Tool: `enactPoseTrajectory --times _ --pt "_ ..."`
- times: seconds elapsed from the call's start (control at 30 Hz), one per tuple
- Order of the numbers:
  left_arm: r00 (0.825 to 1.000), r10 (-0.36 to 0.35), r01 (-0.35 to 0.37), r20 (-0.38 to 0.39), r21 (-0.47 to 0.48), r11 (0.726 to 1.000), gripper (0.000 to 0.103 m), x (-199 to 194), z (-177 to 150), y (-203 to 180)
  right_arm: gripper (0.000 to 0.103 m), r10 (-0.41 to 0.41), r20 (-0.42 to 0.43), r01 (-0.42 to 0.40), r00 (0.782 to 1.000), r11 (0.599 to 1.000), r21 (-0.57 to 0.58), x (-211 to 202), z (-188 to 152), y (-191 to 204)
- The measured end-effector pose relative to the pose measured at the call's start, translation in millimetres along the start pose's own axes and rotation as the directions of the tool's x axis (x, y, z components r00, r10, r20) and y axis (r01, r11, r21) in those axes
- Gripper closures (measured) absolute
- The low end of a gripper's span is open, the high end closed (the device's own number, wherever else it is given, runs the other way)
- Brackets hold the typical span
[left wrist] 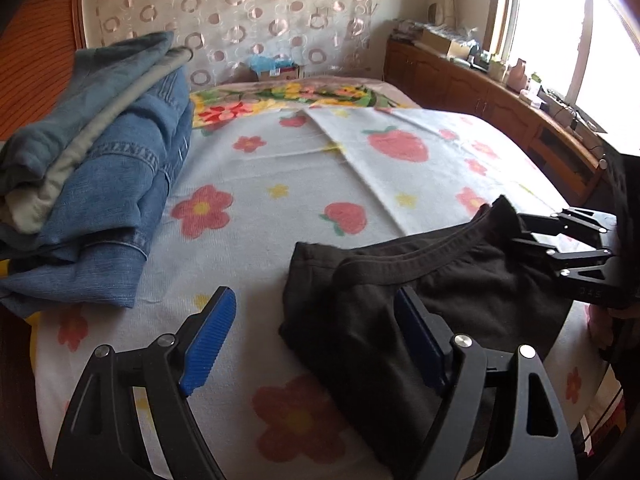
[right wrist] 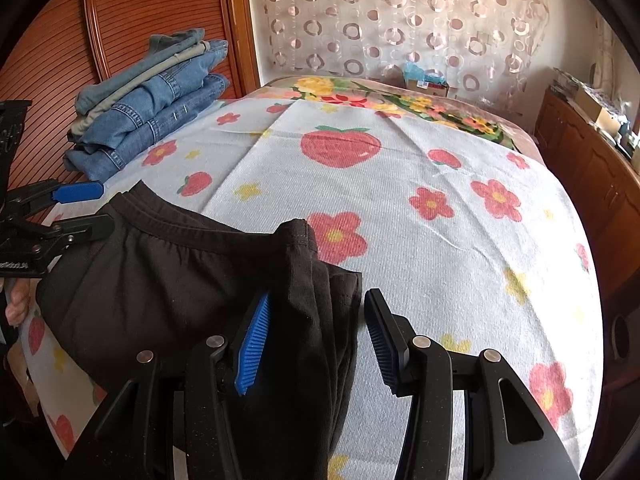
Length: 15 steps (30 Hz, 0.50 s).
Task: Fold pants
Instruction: 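Open the left tool and withdraw it from the pants' waistband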
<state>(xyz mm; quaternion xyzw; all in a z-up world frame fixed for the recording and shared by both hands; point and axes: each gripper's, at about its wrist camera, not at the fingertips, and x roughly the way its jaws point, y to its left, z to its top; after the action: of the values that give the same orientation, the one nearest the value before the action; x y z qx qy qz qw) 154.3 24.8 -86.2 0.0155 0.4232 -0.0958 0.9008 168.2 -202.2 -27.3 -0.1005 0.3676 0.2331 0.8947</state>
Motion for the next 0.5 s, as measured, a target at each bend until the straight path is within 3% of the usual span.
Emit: enactPoseTrajectory --times 0.27,0.5 --pt "0.999 -0.018 0.017 -0.048 -0.020 1.000 0.021 15 -3 5 0.052 0.000 0.000 0.000 1.000 1.000 0.000 0 0 1" --pt "0.999 -0.022 0.022 -0.023 -0.008 1.000 0.020 15 -7 3 0.050 0.003 -0.001 -0.003 1.000 1.000 -0.001 0 0 1"
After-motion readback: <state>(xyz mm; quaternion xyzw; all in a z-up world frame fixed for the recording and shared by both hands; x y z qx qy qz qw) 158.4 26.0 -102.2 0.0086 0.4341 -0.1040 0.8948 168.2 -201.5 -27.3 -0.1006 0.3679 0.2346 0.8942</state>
